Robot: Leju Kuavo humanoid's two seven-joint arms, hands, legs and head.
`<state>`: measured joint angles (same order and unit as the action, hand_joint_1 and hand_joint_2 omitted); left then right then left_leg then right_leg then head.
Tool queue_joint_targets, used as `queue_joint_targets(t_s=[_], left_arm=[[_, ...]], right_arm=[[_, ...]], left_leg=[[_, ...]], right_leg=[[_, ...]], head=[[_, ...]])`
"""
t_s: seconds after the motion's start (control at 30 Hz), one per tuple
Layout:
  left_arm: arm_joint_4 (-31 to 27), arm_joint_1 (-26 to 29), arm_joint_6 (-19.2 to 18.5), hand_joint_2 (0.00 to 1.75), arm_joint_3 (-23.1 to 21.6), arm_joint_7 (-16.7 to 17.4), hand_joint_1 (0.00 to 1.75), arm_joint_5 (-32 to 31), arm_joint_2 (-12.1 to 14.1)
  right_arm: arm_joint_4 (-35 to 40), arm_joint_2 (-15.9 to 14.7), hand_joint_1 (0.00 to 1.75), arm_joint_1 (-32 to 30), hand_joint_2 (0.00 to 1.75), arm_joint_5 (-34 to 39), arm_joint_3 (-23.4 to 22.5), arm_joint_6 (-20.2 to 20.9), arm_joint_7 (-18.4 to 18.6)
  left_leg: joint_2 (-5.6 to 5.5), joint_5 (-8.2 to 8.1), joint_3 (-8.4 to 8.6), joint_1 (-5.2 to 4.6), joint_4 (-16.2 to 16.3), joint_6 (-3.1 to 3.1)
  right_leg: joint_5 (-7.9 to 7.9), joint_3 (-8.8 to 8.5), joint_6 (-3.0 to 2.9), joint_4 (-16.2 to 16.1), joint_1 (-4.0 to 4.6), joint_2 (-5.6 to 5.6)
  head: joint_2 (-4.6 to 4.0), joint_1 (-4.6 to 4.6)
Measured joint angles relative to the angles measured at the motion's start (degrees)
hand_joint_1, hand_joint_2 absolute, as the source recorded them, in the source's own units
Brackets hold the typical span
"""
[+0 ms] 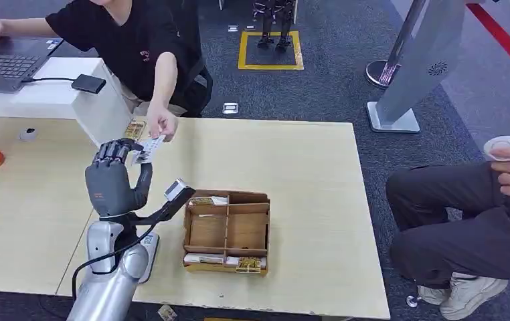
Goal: Pass the card to the sensor for recognition and then transmit it.
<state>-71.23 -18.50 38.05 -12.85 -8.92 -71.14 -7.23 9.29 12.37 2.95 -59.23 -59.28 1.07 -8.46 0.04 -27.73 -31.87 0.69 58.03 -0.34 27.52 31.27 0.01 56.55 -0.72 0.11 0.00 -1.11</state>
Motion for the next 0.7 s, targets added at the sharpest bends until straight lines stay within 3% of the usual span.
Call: queue_joint_targets(t_s=[0.23, 0.7], left_arm=[[0.00, -0.01, 0.02, 1.75, 0.94, -2.29, 1.75, -0.96, -0.09], [0.00, 0.45, 0.00, 1.75, 2.14, -3.43, 1.75, -0.19, -0.57]], right_arm=[[-0.07, -0.07, 0.00, 0.01, 0.00, 0.09, 0.00, -0.04, 0.83], [-0.04, -0.11, 0.00, 0.01, 0.00, 0.52, -0.09, 0.13, 1.01]], left_leg=[[0.00, 0.00, 0.00, 0.00, 0.00, 0.00], [0.00, 0.03, 0.00, 0.00, 0.00, 0.02]], right_leg=[[0.00, -0.01, 0.00, 0.00, 0.00, 0.00], [-0.02, -0.01, -0.02, 0.00, 0.00, 0.00]], head=[[0.00, 0.00], [0.00, 0.00]])
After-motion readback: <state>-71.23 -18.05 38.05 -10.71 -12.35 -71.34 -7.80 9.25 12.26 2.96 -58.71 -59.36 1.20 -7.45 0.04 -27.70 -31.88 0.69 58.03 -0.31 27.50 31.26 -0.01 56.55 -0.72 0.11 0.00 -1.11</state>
